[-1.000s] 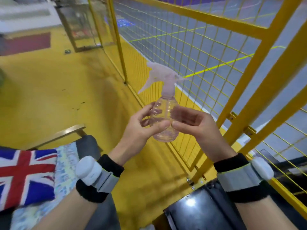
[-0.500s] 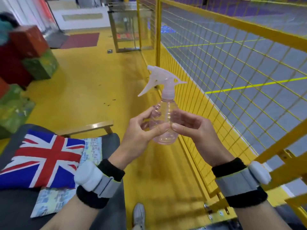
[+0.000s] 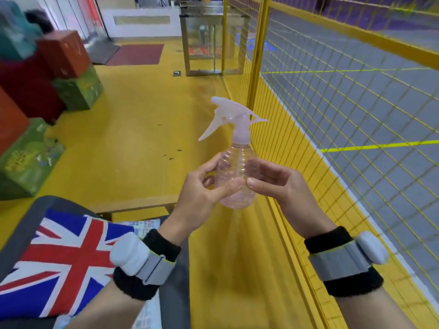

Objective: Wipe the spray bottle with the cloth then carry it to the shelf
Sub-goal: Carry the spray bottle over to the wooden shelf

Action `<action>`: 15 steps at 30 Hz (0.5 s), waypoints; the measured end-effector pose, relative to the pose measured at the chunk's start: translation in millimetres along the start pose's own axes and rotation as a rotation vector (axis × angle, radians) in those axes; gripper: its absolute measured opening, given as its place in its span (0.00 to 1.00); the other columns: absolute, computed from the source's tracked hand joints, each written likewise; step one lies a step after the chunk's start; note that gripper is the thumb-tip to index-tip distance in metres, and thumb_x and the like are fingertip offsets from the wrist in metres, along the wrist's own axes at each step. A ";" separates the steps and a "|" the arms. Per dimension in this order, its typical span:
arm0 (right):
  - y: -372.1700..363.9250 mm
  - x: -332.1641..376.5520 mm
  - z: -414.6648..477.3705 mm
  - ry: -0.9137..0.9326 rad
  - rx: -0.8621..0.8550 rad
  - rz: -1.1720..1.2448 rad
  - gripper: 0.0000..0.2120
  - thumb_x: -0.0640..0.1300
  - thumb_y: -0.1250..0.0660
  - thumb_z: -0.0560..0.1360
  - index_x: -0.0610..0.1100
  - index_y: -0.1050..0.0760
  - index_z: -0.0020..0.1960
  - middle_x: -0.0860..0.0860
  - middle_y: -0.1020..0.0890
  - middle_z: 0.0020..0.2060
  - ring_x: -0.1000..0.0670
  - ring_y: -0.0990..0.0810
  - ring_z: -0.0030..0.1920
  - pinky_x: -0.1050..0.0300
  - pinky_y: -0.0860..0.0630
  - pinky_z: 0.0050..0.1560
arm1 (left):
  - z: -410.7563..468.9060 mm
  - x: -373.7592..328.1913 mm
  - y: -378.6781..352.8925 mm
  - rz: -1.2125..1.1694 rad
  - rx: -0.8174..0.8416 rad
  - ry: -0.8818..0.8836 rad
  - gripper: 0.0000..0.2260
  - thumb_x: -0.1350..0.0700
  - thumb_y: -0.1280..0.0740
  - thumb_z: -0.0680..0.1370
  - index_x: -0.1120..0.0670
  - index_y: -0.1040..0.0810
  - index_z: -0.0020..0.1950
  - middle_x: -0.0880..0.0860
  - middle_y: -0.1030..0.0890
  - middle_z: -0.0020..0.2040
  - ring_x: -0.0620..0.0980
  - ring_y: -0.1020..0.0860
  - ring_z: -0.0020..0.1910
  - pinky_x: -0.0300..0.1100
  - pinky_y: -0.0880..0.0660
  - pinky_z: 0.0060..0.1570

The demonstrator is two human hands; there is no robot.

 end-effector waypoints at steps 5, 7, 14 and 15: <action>-20.2 7.3 63.9 0.027 0.044 -0.016 0.27 0.42 0.23 0.70 0.42 0.21 0.68 0.48 0.14 0.61 0.50 0.16 0.63 0.57 0.20 0.62 | 50.8 4.6 37.6 0.002 -0.012 -0.030 0.21 0.52 0.25 0.75 0.41 0.21 0.67 0.45 0.14 0.61 0.48 0.17 0.60 0.44 0.22 0.63; -23.7 9.4 87.7 0.041 0.049 -0.022 0.23 0.41 0.22 0.71 0.47 0.19 0.65 0.53 0.13 0.59 0.53 0.15 0.62 0.63 0.21 0.57 | 69.3 4.5 49.9 0.022 -0.037 -0.061 0.19 0.52 0.25 0.75 0.35 0.20 0.64 0.41 0.14 0.59 0.44 0.16 0.59 0.40 0.22 0.60; -26.4 5.5 153.2 0.063 0.127 -0.009 0.18 0.39 0.25 0.72 0.54 0.16 0.59 0.57 0.12 0.56 0.56 0.15 0.59 0.68 0.22 0.55 | 122.9 21.6 70.7 0.049 -0.091 -0.065 0.18 0.49 0.25 0.75 0.32 0.20 0.61 0.39 0.14 0.57 0.41 0.16 0.56 0.35 0.22 0.56; -25.7 5.0 165.1 0.067 0.143 -0.011 0.17 0.39 0.25 0.72 0.56 0.15 0.58 0.57 0.12 0.56 0.56 0.15 0.59 0.68 0.22 0.55 | 132.1 24.9 73.3 0.053 -0.106 -0.064 0.18 0.49 0.25 0.74 0.32 0.19 0.61 0.39 0.14 0.57 0.41 0.16 0.55 0.34 0.22 0.55</action>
Point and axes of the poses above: each hand's wrist, its own z-axis towards the middle knuckle, its own y-axis out of the back of the hand, x = y × z, the point moved 9 cm from there along z, towards the middle knuckle
